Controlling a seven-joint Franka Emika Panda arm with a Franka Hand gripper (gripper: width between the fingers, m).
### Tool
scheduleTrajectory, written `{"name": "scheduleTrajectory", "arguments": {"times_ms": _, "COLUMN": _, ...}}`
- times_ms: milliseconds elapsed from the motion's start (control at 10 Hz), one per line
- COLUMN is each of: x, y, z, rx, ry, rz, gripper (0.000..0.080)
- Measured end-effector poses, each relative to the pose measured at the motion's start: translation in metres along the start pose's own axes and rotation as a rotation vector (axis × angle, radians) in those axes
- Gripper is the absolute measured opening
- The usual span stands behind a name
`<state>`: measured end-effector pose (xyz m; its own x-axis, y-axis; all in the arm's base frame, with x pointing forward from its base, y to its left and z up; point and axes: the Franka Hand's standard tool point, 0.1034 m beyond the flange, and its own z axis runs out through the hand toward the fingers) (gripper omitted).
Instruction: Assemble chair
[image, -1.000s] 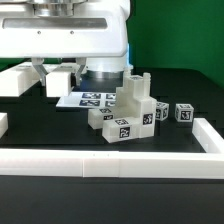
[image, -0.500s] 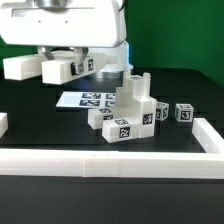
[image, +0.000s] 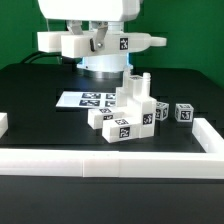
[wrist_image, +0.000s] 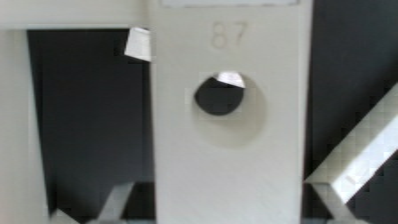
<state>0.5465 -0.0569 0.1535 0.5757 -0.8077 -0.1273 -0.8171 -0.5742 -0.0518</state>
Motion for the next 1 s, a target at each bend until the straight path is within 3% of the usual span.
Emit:
{"name": "scheduleTrajectory", "arguments": {"times_ms": 200, "x": -0.003, "y": -0.002, "z": 0.003, "rx": -0.001, "ry": -0.005, "rz": 0.133, "gripper": 0.0284}}
{"name": "scheduleTrajectory", "arguments": {"times_ms": 700, "x": -0.045, "y": -0.037, "z": 0.018, "rx": -0.017, "ry": 0.000, "rz": 0.171, "gripper": 0.0284}}
{"name": "scheduleTrajectory", "arguments": {"times_ms": 800, "x": -0.046, "y": -0.044, "z": 0.023, "rx": -0.016, "ry": 0.035, "rz": 0.136, "gripper": 0.0284}}
{"name": "scheduleTrajectory", "arguments": {"times_ms": 1000, "x": -0.047, "y": -0.044, "z": 0.025, "rx": -0.016, "ry": 0.029, "rz": 0.133, "gripper": 0.0284}}
